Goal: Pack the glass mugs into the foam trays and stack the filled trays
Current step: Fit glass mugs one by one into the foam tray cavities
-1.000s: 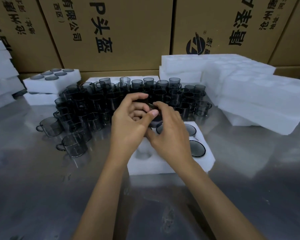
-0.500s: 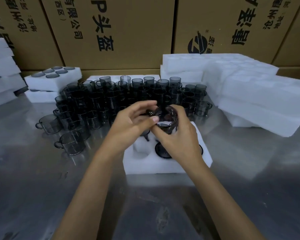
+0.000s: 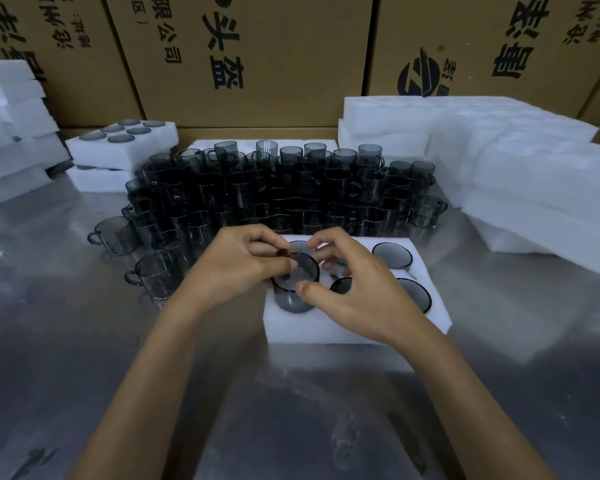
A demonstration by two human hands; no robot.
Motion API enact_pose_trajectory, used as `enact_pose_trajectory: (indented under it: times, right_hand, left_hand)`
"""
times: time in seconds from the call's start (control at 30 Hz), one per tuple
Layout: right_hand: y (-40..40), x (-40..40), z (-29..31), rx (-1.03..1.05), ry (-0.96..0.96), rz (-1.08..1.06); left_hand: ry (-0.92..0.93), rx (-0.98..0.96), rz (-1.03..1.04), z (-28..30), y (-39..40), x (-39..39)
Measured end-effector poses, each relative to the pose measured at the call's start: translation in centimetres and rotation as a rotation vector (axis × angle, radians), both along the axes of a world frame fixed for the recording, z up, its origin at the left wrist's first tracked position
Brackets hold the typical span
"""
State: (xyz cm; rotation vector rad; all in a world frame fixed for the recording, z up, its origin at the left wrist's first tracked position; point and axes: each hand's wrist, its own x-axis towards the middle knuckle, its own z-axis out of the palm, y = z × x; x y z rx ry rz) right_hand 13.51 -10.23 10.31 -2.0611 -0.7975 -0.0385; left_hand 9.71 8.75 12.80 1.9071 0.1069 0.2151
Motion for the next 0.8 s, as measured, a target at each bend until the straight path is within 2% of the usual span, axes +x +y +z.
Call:
enact_pose_trajectory:
  times: [0.1,0.2,0.43,0.63,0.8]
  right_hand:
    - [0.0,0.0,-0.2,0.011,-0.017,0.021]
    - [0.0,0.3,-0.5,0.05,-0.001,0.023]
    - [-0.3,0.6,-0.6,0.062,-0.042,0.014]
    - [-0.5,0.8,-0.5,-0.047,-0.171,0.001]
    - [-0.5,0.9,-0.8,-0.06,-0.191,-0.007]
  left_hand:
    - [-0.004,0.048,0.017,-0.5,-0.4,0.0]
    - [-0.03,0.185,0.06,-0.7,-0.3,0.1]
    - [0.047,0.213,-0.123,-0.2,1.3,-0.6]
    - [0.183,0.094,-0.105,-0.2,2.0,-0.5]
    - [0.285,-0.07,-0.132,-0.8,2.6,-0.4]
